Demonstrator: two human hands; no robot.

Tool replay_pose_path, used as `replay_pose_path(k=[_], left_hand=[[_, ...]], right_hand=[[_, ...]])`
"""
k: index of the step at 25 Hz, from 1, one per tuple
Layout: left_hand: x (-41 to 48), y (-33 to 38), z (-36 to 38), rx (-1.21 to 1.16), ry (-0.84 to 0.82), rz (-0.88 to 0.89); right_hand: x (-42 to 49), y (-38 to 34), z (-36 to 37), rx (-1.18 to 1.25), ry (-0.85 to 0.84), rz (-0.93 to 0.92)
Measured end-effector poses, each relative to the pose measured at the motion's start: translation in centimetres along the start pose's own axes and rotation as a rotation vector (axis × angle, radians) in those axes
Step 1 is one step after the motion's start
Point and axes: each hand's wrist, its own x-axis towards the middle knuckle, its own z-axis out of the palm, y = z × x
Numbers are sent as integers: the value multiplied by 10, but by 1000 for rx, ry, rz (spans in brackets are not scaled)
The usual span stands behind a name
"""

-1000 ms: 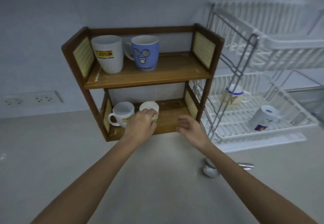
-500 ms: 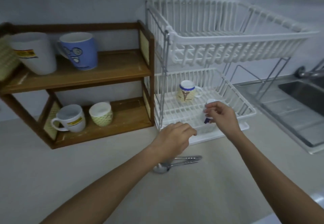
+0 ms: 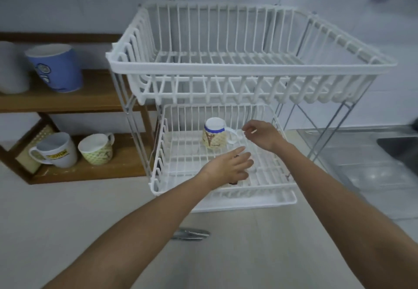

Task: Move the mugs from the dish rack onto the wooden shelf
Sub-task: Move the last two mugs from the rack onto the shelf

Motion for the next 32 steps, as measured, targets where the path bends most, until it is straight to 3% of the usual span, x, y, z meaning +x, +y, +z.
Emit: replay_pose_path(k=[3,7,9,13,18,21,23,27,29,32], left_hand=[[5,-8,7,42,-34,-73],[-10,-18,33,5,-39,-120],[-26,-23,40,-42,-7,-159],[-61,-23,50,-98,-4,-259],[-85,-19,49,-158,50,-379],[-91,-19,39,-221,185,-522],[-93,-19,29,-347,295,-659],[-113,-5,9,-658,499,-812],[-130,7,4,-850,612,-832],[-158,23,-2,-1108,780,-895]], right_hand=[[30,-10,8,-201,-148,-213],[55,-33,33,-706,-278,-697],[62,-42,47,-996,-301,-832],[65,-50,72,-1470,-146,-875],[62,-40,82,-1548,34,-896],[60,-42,62,-1327,140,-668],[52,-34,47,-1069,55,-422],[2,-18,25,-294,70,-87],[-32,-16,23,88,111,-57],[-79,-33,24,471,153,-133]])
